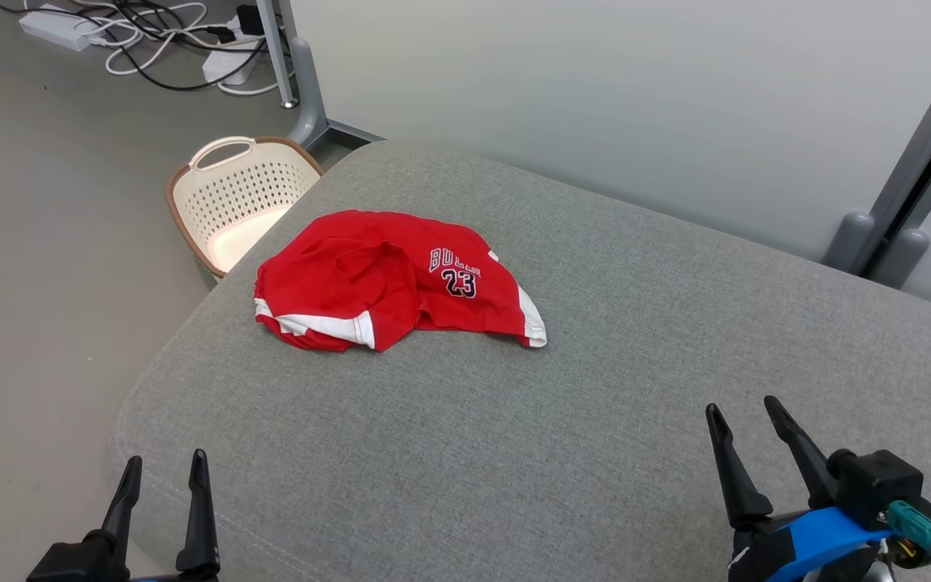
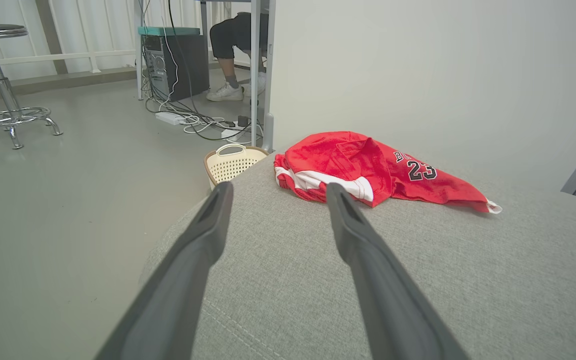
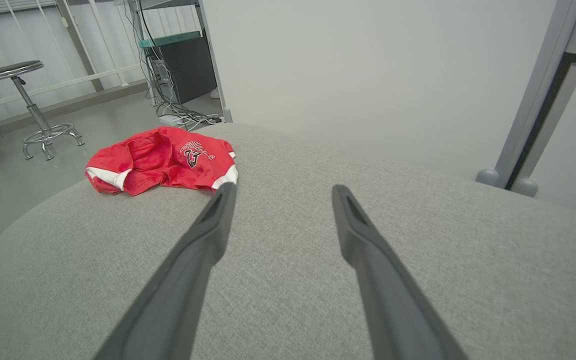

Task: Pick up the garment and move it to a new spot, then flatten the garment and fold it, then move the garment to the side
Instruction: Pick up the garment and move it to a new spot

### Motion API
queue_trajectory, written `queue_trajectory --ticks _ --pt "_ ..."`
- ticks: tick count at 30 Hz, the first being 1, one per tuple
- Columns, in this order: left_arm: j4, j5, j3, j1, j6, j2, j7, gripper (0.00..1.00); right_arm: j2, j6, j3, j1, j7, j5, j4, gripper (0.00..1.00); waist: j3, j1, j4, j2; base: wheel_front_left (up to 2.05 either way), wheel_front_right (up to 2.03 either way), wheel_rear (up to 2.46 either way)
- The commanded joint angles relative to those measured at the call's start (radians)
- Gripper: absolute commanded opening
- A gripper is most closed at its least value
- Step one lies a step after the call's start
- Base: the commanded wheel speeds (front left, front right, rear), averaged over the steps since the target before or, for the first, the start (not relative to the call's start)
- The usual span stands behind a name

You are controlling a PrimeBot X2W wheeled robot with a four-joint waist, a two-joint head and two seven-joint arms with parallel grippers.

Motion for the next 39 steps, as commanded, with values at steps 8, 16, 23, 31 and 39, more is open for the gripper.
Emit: queue_trajectory --ticks 8,16,23,31,39 --pt "-0.046 -0.037 0.011 -0.054 -0.009 0.018 0.062 1.00 0.002 0.001 0.005 -0.011 0.004 -0.003 -0.009 1.00 0.024 -0.0001 -0.014 -0.0001 0.00 0.00 0.00" --pt "-0.058 -0.159 0.083 -0.307 -0.043 0.104 0.295 1.00 -0.028 0.001 0.018 -0.058 0.033 -0.014 -0.064 1.00 0.138 -0.0001 -0.069 -0.0001 0.00 0.00 0.00" --pt "0.042 -0.253 0.143 -0.480 -0.056 0.192 0.476 1.00 -0.049 0.000 0.041 -0.112 0.055 -0.013 -0.098 1.00 0.255 -0.0001 -0.148 -0.0001 0.00 0.00 0.00" --pt "0.189 -0.329 0.222 -0.576 -0.064 0.301 0.591 1.00 -0.088 0.001 0.067 -0.209 0.072 -0.023 -0.168 1.00 0.437 -0.0001 -0.301 -0.0001 0.00 0.00 0.00" --pt "0.290 -0.357 0.258 -0.574 -0.057 0.356 0.627 1.00 -0.102 0.001 0.096 -0.266 0.081 -0.027 -0.228 1.00 0.560 -0.0001 -0.412 -0.0001 0.00 0.00 0.00"
